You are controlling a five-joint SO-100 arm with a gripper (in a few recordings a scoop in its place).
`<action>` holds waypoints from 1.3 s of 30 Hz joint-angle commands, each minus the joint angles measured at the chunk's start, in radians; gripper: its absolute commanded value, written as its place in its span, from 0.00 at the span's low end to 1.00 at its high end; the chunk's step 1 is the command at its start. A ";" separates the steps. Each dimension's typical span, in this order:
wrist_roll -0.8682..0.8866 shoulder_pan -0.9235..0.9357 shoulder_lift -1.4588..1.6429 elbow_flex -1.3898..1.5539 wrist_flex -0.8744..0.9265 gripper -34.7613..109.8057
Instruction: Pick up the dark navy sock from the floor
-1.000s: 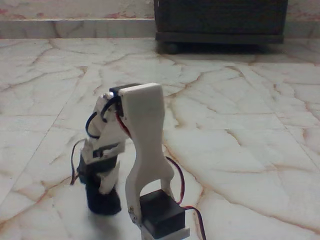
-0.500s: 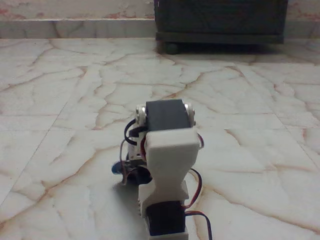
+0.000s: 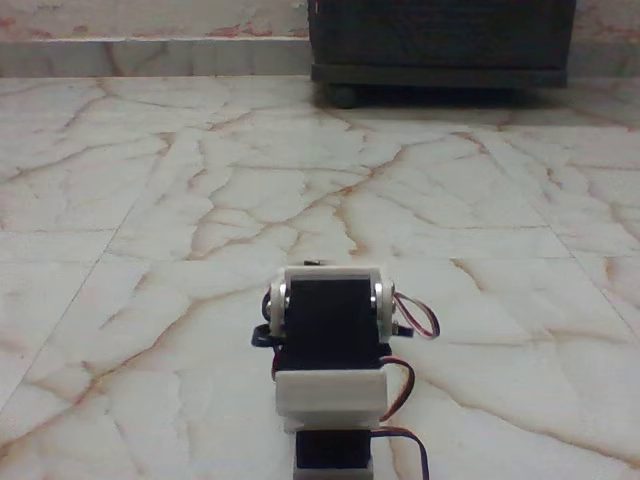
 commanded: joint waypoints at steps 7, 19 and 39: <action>-0.216 0.028 0.037 0.110 -0.440 0.24; -0.394 0.078 0.052 0.164 -0.695 0.24; -0.316 0.054 0.063 0.164 -0.719 0.24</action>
